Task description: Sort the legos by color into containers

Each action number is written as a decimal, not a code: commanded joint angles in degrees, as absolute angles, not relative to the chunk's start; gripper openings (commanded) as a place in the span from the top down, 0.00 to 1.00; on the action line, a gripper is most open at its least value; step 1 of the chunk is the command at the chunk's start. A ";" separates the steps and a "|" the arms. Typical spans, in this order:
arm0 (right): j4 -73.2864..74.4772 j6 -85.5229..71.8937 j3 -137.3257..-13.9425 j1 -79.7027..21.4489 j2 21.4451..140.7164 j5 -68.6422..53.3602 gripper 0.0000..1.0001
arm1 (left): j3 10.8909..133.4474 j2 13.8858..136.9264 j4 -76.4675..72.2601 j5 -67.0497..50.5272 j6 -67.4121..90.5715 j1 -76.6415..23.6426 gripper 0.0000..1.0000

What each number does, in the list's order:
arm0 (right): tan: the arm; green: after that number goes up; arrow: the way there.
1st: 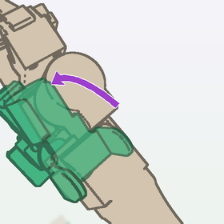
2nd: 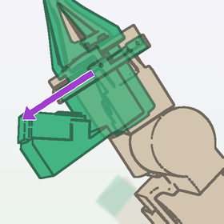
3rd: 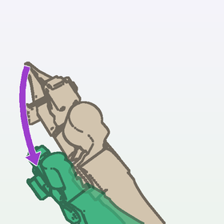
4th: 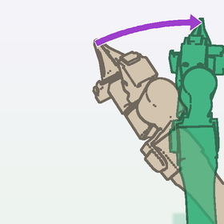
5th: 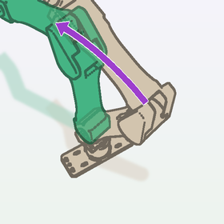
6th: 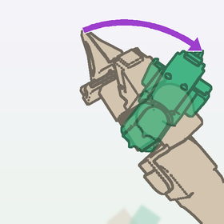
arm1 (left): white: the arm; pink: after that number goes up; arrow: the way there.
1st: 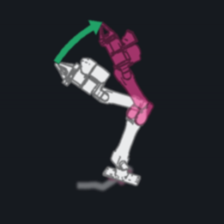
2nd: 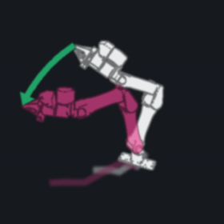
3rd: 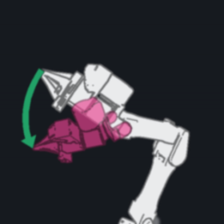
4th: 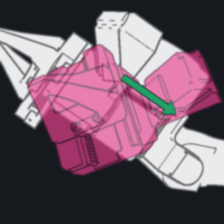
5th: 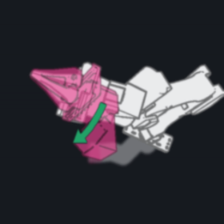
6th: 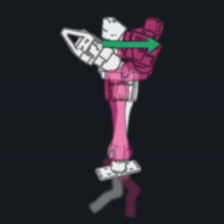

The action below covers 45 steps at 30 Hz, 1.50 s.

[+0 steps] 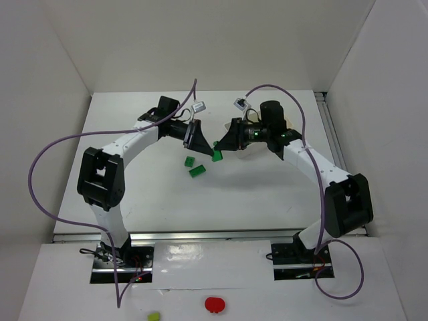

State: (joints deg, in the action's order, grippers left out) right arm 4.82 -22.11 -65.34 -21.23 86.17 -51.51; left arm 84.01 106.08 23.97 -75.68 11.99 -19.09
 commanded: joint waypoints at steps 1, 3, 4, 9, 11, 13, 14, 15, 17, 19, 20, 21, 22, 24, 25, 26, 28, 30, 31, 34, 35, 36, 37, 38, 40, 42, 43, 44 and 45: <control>3.95 -22.24 -65.04 -17.06 83.67 -45.97 0.92 | 85.34 104.07 25.58 -75.94 10.11 -19.42 1.00; 3.96 -22.76 -65.04 -15.91 83.67 -45.97 0.92 | 85.34 104.06 26.10 -75.15 10.11 -19.42 1.00; 3.96 -23.98 -64.26 -15.13 84.19 -45.97 0.92 | 85.34 104.06 26.10 -74.62 10.11 -19.42 1.00; 3.42 -25.93 -63.11 -14.06 84.72 -40.46 0.92 | 85.34 104.59 26.10 -71.37 11.25 -19.42 1.00; 3.95 -25.93 -63.11 -14.06 84.73 -39.73 0.92 | 85.34 104.59 26.10 -71.37 11.25 -18.90 1.00; 4.75 -25.93 -63.11 -14.06 84.73 -37.10 0.92 | 85.34 105.12 26.10 -71.37 11.25 -18.90 1.00; 5.36 -25.93 -63.11 -14.06 84.73 -37.09 0.92 | 85.34 105.12 26.10 -71.37 11.25 -18.37 1.00; 6.14 -25.93 -63.63 -14.06 84.73 -36.22 0.92 | 85.34 105.12 26.10 -71.37 11.25 -18.37 1.00; 6.15 -25.31 -63.63 -14.06 84.73 -34.90 0.92 | 85.34 105.12 26.10 -71.37 11.78 -18.37 1.00; 8.25 -25.31 -64.16 -14.06 84.73 -29.92 0.92 | 85.34 105.73 26.10 -71.37 11.78 -18.37 1.00; 9.48 -24.70 -65.12 -14.06 84.73 -27.36 0.92 | 85.34 105.73 26.10 -71.37 11.78 -18.37 1.00; 12.97 -24.70 -67.30 -14.06 85.68 -24.03 0.92 | 85.34 105.73 26.10 -71.37 11.78 -18.37 1.00; 14.57 -24.09 -68.54 -14.67 86.39 -17.90 0.92 | 85.34 105.73 26.10 -71.37 11.78 -18.37 1.00; 16.17 -23.38 -71.26 -14.68 88.67 -12.86 0.92 | 85.34 105.73 26.10 -71.37 11.78 -18.37 1.00; 16.17 -23.38 -71.89 -14.68 89.29 -12.22 0.92 | 85.34 105.73 26.10 -71.37 12.30 -18.37 1.00; 15.56 -24.07 -72.42 -14.68 90.69 -11.09 0.92 | 85.34 105.73 26.10 -71.37 12.30 -18.37 1.00; 16.08 -24.08 -74.70 -15.21 92.19 -8.10 0.92 | 85.34 105.73 26.10 -71.37 12.30 -18.37 1.00; 16.08 -24.08 -75.84 -15.73 94.21 -6.51 0.92 | 85.34 105.73 26.10 -70.84 12.91 -18.37 1.00; 16.08 -24.08 -76.55 -15.73 94.74 -5.98 0.92 | 85.34 105.73 26.10 -70.14 12.92 -18.37 1.00; 16.08 -23.56 -77.60 -16.96 97.03 -5.27 0.89 | 85.34 105.73 26.10 -70.14 12.92 -18.37 1.00; 16.08 -23.55 -77.61 -16.96 97.03 -3.97 0.87 | 85.34 105.73 26.10 -69.61 12.92 -18.37 1.00; 16.08 -23.03 -77.61 -17.66 98.42 -3.35 0.85 | 85.34 105.73 26.10 -69.61 12.92 -18.37 1.00; 16.69 -23.03 -78.39 -17.67 98.96 -2.82 0.83 | 85.34 105.73 26.10 -69.00 13.79 -18.37 1.00; 17.40 -22.42 -79.36 -18.36 99.57 -2.81 0.81 | 86.21 106.43 26.10 -67.95 15.19 -18.37 1.00; 18.10 -22.41 -80.24 -19.07 101.24 -2.81 0.78 | 88.32 107.23 26.10 -66.54 16.78 -18.37 1.00; 18.11 -21.89 -81.12 -20.82 101.86 -2.20 0.65 | 90.51 107.93 26.10 -64.00 18.97 -18.37 1.00; 18.80 -21.88 -81.73 -20.83 101.87 -1.33 0.59 | 91.22 108.54 26.10 -62.59 19.85 -18.37 1.00; 18.81 -21.88 -81.74 -21.53 101.87 -1.32 0.53 | 91.84 108.54 26.10 -60.40 20.65 -18.37 1.00; 18.81 -21.88 -81.74 -21.53 101.87 -0.71 0.39 | 92.63 109.15 26.10 -57.42 21.35 -18.98 1.00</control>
